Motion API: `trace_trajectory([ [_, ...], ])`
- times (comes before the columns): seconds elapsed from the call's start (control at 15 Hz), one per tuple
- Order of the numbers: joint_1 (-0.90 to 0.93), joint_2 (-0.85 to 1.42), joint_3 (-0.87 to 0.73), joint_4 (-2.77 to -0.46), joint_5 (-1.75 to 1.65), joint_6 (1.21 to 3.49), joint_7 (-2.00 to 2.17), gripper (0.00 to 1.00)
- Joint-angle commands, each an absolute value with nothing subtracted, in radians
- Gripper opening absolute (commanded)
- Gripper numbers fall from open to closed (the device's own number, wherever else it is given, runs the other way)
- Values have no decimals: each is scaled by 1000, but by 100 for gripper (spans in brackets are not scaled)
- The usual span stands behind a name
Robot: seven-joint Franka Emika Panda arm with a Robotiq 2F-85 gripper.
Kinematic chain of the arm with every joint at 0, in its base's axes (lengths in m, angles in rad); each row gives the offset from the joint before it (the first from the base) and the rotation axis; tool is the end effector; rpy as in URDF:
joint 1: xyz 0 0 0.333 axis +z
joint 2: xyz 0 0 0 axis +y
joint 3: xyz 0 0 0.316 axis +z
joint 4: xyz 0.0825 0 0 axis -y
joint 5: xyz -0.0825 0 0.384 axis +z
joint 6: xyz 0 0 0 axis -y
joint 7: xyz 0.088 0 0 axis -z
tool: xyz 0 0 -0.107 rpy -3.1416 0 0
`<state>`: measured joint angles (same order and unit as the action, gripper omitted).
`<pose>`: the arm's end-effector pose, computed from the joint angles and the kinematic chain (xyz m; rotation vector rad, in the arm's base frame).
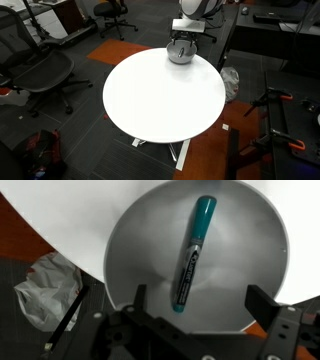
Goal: Take the green marker out of the grey bowl
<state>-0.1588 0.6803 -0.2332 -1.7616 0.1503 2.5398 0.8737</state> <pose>0.6271 -0.2456 0.1988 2.4550 -1.9169 0.2016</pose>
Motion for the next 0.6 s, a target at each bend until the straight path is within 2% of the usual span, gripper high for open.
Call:
trace_trajectory([
  [0.0, -168, 736, -234, -1680, 180, 2487, 877, 100],
  [0.53, -180, 815, -232, -1593, 186, 2416, 877, 100],
])
